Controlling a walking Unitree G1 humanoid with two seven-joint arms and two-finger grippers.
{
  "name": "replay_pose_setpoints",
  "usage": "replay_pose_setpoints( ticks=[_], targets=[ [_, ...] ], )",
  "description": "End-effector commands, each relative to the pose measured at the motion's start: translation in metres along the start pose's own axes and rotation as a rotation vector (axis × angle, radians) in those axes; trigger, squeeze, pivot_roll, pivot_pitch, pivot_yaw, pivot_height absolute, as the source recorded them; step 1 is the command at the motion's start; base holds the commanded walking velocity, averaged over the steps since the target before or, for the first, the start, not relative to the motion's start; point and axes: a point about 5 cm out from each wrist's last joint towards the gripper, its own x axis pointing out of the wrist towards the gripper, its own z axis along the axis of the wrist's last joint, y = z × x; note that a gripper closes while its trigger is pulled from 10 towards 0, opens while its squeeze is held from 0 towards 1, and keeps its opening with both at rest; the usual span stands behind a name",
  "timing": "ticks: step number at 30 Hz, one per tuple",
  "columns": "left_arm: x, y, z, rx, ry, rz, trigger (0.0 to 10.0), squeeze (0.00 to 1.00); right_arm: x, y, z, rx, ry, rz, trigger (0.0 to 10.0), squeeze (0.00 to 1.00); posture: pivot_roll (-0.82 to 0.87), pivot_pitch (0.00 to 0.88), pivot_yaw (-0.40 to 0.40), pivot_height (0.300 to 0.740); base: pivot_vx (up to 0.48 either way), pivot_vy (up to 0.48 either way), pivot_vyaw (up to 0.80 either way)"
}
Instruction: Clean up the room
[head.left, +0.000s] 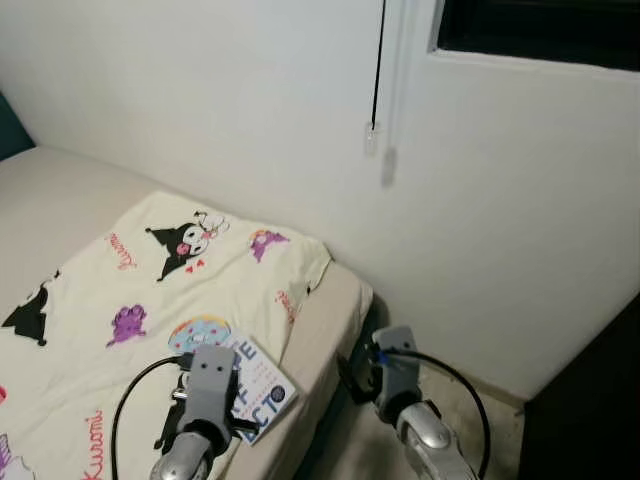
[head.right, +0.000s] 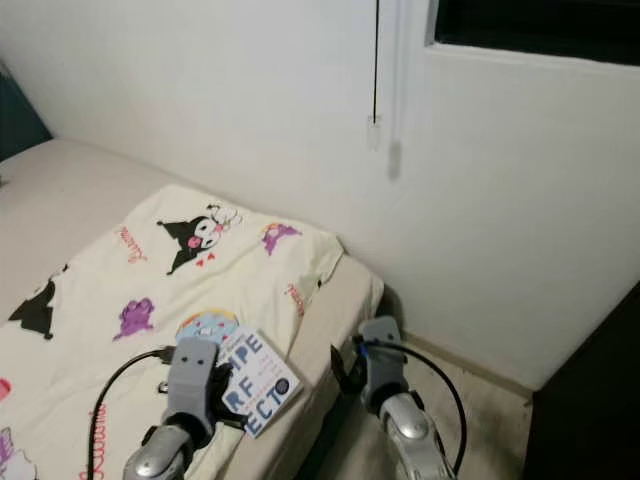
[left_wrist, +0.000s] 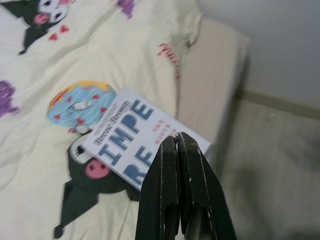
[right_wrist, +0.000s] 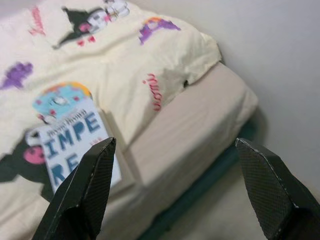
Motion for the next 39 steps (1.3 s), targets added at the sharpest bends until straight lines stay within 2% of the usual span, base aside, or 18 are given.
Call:
replay_pose_setpoints(
  ticks=[1,8,22,24,27,30,39],
  targets=[
    [-0.0009,-0.0011,-0.0035,0.012,0.021,-0.008,10.0,0.0,-0.0031,-0.0005,-0.0058,0.02,0.019,-0.011,10.0,0.0,0.02,0.163,0.019,0.74,0.0,0.0,0.0],
    [-0.0008,-0.0021,-0.0034,0.03,0.022,-0.012,10.0,0.0,-0.0028,-0.0005,-0.0056,0.022,0.018,-0.013,10.0,0.0,0.02,0.163,0.019,0.74,0.0,0.0,0.0],
    [-0.0001,-0.0028,-0.0026,0.038,0.025,-0.007,10.0,0.0,-0.003,-0.0017,-0.0049,0.029,0.014,-0.018,10.0,0.0,0.02,0.167,0.025,0.74,0.0,-0.467,0.0],
    [0.0,-0.0031,-0.0072,-0.038,0.069,0.0,10.0,0.0,-0.003,-0.002,-0.0045,0.03,0.013,-0.02,10.0,0.0,0.02,0.167,0.025,0.74,0.0,0.0,0.0],
    [0.0003,-0.0022,-0.0085,-0.049,0.084,0.005,10.0,0.0,-0.003,-0.0023,-0.0043,0.031,0.012,-0.021,10.0,0.0,0.02,0.168,0.025,0.74,0.0,0.16,0.0],
    [0.0002,-0.0008,-0.0074,-0.037,0.068,0.008,10.0,0.0,-0.0029,-0.0021,-0.0043,0.031,0.012,-0.019,10.0,0.0,0.02,0.169,0.023,0.74,0.0,0.48,0.0],
    [0.0004,0.0019,-0.0063,-0.009,0.062,0.028,10.0,0.0,-0.0018,-0.0017,-0.0033,0.034,0.01,-0.018,10.0,0.0,0.02,0.171,0.023,0.74,0.0,0.0,0.0]
  ],
)
